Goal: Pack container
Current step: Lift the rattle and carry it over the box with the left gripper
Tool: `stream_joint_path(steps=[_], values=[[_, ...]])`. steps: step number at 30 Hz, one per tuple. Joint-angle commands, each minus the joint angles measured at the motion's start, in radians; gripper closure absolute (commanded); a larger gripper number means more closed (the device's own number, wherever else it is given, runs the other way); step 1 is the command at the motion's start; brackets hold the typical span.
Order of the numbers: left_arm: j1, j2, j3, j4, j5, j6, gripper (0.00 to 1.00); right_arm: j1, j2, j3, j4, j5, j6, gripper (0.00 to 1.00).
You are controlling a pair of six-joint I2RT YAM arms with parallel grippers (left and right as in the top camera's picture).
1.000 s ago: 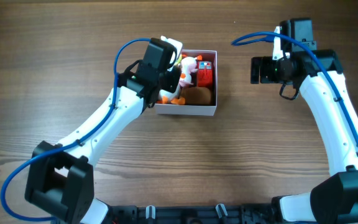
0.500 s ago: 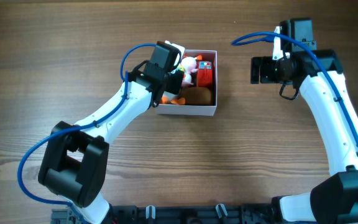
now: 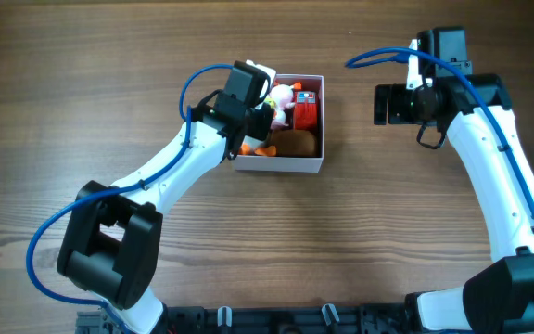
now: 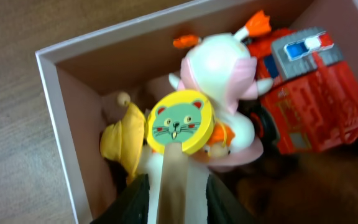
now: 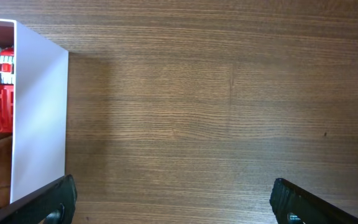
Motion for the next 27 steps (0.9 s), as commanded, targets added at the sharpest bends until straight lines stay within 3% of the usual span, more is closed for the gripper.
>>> stream_joint_path(steps=[1, 15, 17, 19, 21, 27], values=[[0.000, 0.006, 0.018, -0.017, 0.012, 0.000, 0.68, 0.000, -0.016, 0.018, 0.004, 0.014, 0.016, 0.01], [0.000, 0.086, 0.018, 0.013, 0.011, 0.001, 0.64, 0.000, -0.016, 0.018, 0.004, 0.014, 0.017, 0.00], [0.000, 0.091, 0.018, 0.023, 0.010, 0.002, 0.79, 0.000, -0.016, 0.018, 0.004, 0.014, 0.017, 0.00], [0.000, 0.086, 0.022, 0.025, 0.008, 0.001, 0.87, 0.000, -0.016, 0.018, 0.004, 0.014, 0.017, 0.00], [0.000, 0.080, 0.028, 0.026, 0.008, 0.001, 0.92, 0.000, -0.016, 0.018, 0.004, 0.014, 0.017, 0.00], [0.000, 0.011, 0.040, 0.027, 0.008, 0.001, 0.92, 0.000, -0.016, 0.018, 0.004, 0.014, 0.017, 0.00]])
